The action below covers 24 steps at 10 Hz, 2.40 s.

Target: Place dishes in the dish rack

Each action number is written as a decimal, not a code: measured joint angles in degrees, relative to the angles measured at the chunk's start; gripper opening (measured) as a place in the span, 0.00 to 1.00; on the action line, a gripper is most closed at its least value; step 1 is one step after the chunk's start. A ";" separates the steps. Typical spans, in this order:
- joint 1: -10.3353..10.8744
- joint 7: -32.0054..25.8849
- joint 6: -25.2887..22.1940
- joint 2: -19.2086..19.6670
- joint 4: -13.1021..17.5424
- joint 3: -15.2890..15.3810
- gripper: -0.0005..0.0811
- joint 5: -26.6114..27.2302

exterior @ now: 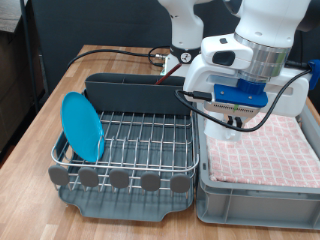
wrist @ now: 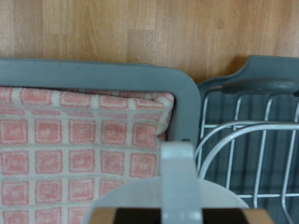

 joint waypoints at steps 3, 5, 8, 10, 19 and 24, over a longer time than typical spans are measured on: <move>-0.63 -0.71 0.34 0.01 0.42 -1.01 0.09 -2.49; -1.92 -1.79 2.48 0.20 0.47 -1.09 0.09 -2.32; -3.48 -3.32 5.60 0.94 0.65 -0.68 0.09 -1.35; -3.92 -3.64 7.02 1.49 0.81 -0.28 0.09 -0.91; -7.09 -5.97 14.19 6.34 1.46 1.60 0.09 0.25; -10.47 -8.04 14.42 8.33 3.11 4.42 0.09 2.52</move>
